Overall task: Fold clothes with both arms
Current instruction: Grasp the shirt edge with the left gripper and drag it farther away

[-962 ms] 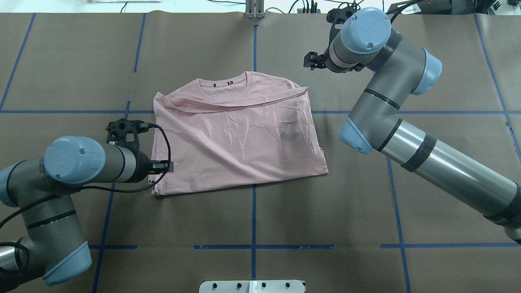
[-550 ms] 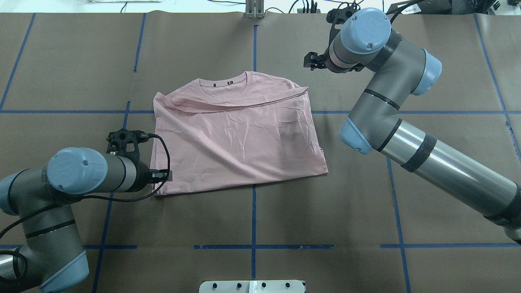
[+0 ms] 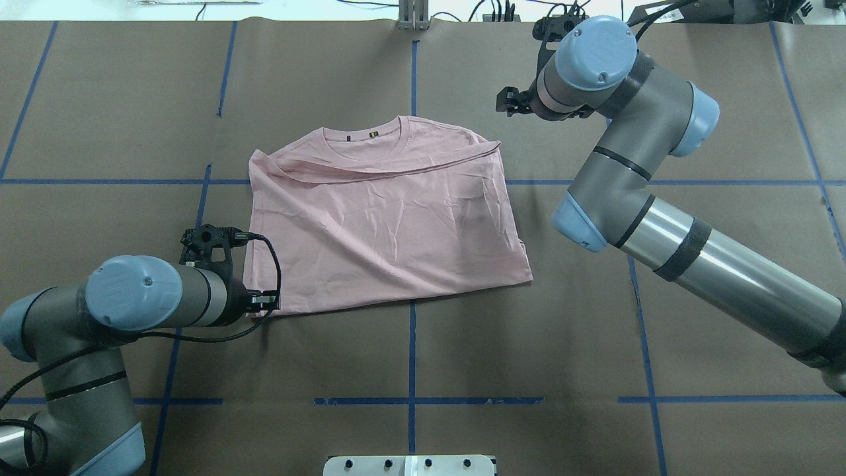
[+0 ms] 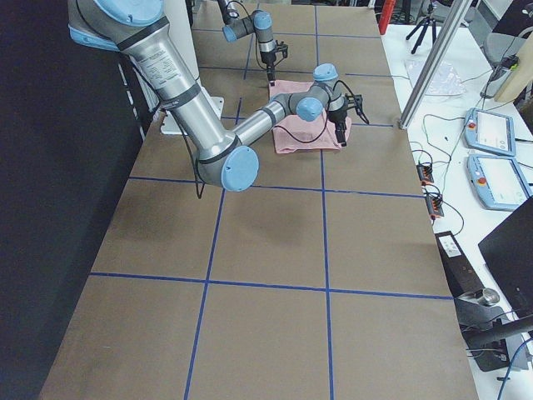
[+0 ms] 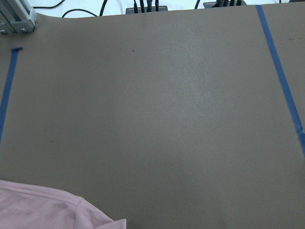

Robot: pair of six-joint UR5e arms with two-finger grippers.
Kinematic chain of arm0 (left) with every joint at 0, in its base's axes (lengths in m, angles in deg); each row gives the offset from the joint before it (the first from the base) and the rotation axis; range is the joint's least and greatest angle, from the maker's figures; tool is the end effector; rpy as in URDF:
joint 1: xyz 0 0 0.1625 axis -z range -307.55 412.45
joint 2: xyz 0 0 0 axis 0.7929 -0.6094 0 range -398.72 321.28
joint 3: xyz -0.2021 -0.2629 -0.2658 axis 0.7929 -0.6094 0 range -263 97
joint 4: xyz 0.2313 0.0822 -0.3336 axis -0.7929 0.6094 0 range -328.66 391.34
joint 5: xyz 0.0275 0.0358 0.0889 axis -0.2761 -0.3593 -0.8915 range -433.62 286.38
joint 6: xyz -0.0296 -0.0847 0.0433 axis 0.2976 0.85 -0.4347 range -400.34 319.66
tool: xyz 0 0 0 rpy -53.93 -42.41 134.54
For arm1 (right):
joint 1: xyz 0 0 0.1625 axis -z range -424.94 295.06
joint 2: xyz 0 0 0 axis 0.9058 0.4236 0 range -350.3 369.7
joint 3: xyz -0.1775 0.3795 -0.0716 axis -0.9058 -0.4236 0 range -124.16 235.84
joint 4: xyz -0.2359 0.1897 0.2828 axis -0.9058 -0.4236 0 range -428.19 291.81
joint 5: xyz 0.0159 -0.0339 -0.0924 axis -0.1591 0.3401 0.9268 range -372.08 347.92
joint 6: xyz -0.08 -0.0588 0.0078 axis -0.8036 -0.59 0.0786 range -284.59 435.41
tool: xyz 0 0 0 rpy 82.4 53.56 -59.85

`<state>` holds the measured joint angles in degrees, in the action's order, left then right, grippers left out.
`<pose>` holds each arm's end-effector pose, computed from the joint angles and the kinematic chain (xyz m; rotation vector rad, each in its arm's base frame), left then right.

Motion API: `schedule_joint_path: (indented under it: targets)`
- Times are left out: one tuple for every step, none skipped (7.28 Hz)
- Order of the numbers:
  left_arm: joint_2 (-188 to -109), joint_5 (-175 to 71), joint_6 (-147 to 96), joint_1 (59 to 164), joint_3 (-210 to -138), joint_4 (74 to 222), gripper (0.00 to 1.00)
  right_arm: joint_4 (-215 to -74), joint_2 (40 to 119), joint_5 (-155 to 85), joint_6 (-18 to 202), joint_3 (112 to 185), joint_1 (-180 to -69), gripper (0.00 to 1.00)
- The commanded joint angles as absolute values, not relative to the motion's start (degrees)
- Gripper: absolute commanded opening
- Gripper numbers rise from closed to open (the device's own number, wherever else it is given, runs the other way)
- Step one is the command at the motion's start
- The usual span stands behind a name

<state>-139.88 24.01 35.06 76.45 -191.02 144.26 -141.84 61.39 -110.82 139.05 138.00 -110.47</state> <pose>0.4663 -0.3390 0.3702 0.1832 0.8981 -0.0918 -0.4351 -0.6120 0.2917 0.3634 -0.7468 0.2529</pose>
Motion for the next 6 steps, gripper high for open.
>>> schedule_joint_path:
  targets:
    - [-139.88,23.06,36.03,75.31,-191.01,144.2,0.19,-141.84,61.47,-110.78,139.13,138.1,-110.46,1.0]
    - [-139.79,22.62,36.04,75.31,-191.01,144.2,0.0,-141.84,61.56,-110.78,139.14,138.19,-110.46,1.0]
    - [-139.18,22.53,35.86,75.39,-191.36,144.2,0.0,-141.84,61.64,-110.78,139.14,138.1,-110.46,1.0]
    - [-137.61,22.71,35.08,75.57,-192.15,144.2,0.0,-141.84,61.64,-110.7,139.14,138.1,-110.46,1.0]
    - [-135.07,22.71,30.11,76.27,-193.64,144.28,0.0,-141.84,61.64,-110.7,139.14,138.1,-110.46,1.0]
    - [-134.44,22.62,26.06,79.49,-193.48,144.28,0.0,-141.84,61.82,-110.7,139.14,138.1,-110.46,1.0]
